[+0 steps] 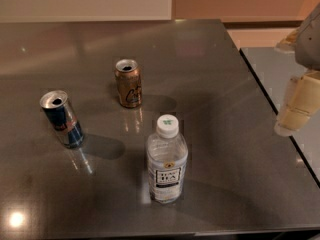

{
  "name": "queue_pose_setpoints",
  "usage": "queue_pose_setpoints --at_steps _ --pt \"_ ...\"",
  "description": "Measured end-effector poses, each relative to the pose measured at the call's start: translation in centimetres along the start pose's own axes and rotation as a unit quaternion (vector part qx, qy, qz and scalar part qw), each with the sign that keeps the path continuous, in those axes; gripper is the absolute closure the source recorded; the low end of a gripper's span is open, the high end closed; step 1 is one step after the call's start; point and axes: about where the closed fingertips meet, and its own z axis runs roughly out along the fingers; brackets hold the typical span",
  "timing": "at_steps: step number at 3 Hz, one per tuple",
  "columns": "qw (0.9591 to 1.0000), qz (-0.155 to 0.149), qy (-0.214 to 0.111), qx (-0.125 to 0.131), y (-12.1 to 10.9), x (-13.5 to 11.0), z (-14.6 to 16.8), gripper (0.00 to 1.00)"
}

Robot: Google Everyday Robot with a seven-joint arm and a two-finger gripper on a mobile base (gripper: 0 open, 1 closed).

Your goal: Knock blue plastic bottle over

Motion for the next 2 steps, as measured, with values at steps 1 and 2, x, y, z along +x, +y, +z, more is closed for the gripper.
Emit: queue_pose_setpoints --at_steps 1,2 --pt "1.0 -0.001 -0.002 0.001 0.0 -0.1 -0.1 0.0" --pt "0.9992 -0.014 -0.033 -0.016 1.1 -1.0 0.1 0.0"
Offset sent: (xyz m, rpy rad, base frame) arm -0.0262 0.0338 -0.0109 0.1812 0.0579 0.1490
